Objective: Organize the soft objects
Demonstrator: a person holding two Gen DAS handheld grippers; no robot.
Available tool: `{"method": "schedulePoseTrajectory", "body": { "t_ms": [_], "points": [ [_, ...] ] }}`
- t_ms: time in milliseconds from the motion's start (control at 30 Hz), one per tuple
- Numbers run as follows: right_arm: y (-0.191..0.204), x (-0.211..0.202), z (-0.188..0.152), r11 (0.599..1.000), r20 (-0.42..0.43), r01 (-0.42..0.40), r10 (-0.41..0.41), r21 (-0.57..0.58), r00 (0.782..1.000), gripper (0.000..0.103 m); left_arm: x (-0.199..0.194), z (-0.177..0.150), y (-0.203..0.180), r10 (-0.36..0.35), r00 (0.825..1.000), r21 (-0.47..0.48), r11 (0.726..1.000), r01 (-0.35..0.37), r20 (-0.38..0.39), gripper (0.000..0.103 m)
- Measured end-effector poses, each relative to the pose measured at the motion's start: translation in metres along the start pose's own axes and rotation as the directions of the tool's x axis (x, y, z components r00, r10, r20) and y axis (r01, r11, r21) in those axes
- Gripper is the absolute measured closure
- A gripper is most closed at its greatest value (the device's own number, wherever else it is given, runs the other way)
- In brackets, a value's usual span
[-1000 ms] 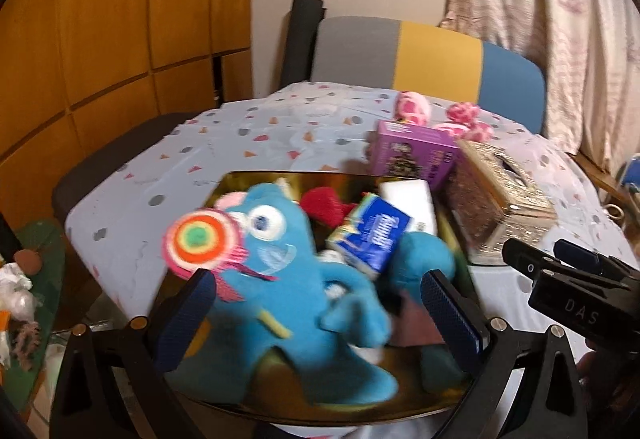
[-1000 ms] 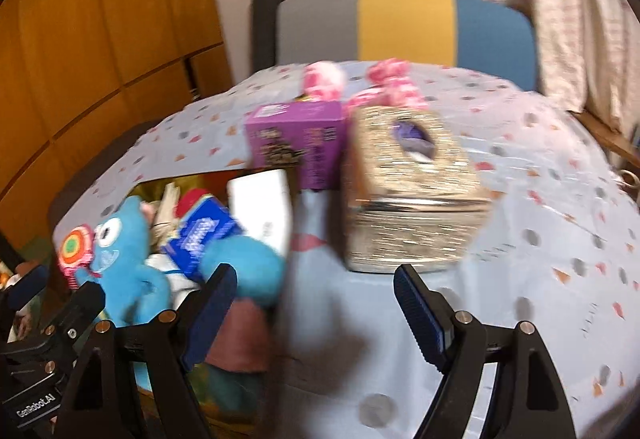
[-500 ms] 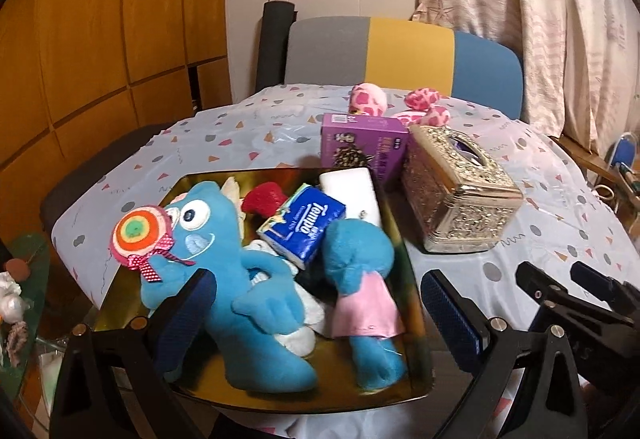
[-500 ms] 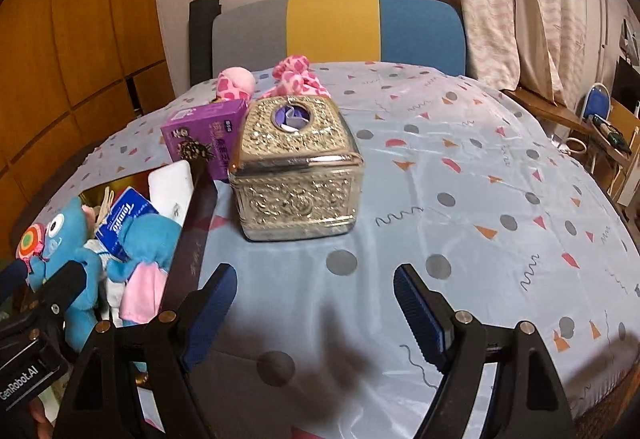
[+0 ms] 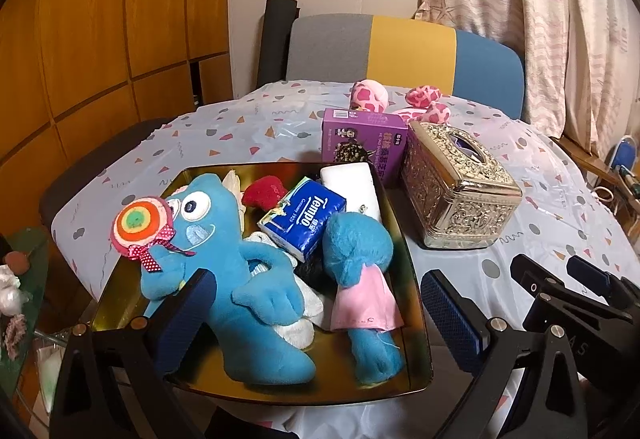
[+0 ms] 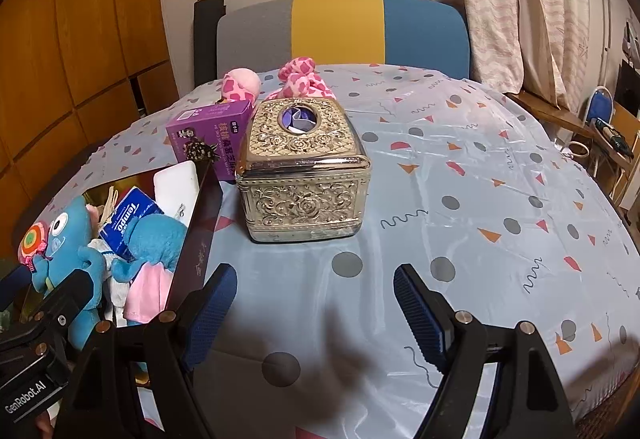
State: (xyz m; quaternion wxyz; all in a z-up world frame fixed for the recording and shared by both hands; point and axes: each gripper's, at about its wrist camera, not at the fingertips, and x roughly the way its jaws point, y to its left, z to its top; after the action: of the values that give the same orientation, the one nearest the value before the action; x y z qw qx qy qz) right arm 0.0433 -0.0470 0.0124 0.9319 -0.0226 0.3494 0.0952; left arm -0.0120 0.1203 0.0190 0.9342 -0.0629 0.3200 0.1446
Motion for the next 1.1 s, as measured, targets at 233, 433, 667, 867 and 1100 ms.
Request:
{"method": "schedulePoseTrajectory", "body": {
  "t_ms": [233, 433, 667, 867, 1100],
  "points": [
    [0.0048, -0.0005, 0.0007, 1.0, 0.003, -0.007, 0.008, -0.014, 1.0, 0.021, 0.0007, 0.0003, 0.0029, 0.0, 1.0, -0.012, 1.0, 0.0, -0.003, 0.0],
    [0.0058, 0.0002, 0.0001, 1.0, -0.003, -0.011, 0.011, -0.016, 1.0, 0.021, 0.0015, 0.0, 0.0039, 0.0, 1.0, -0.014, 1.0, 0.0, -0.007, 0.0],
    [0.0059, 0.0008, -0.0006, 1.0, -0.005, -0.011, 0.011, -0.016, 1.0, 0.021, 0.0032, -0.0009, 0.0051, -0.002, 1.0, -0.018, 1.0, 0.001, -0.017, 0.0],
    [0.0059, 0.0009, -0.0009, 1.0, -0.006, -0.011, 0.011, -0.014, 1.0, 0.021, 0.0034, -0.0017, 0.0052, 0.0, 1.0, -0.015, 1.0, 0.0, -0.021, 0.0],
    [0.0059, 0.0015, -0.0013, 1.0, -0.007, -0.012, 0.011, -0.012, 1.0, 0.021, 0.0044, -0.002, 0.0055, -0.001, 1.0, -0.014, 1.0, 0.001, -0.026, 0.0]
  ]
}}
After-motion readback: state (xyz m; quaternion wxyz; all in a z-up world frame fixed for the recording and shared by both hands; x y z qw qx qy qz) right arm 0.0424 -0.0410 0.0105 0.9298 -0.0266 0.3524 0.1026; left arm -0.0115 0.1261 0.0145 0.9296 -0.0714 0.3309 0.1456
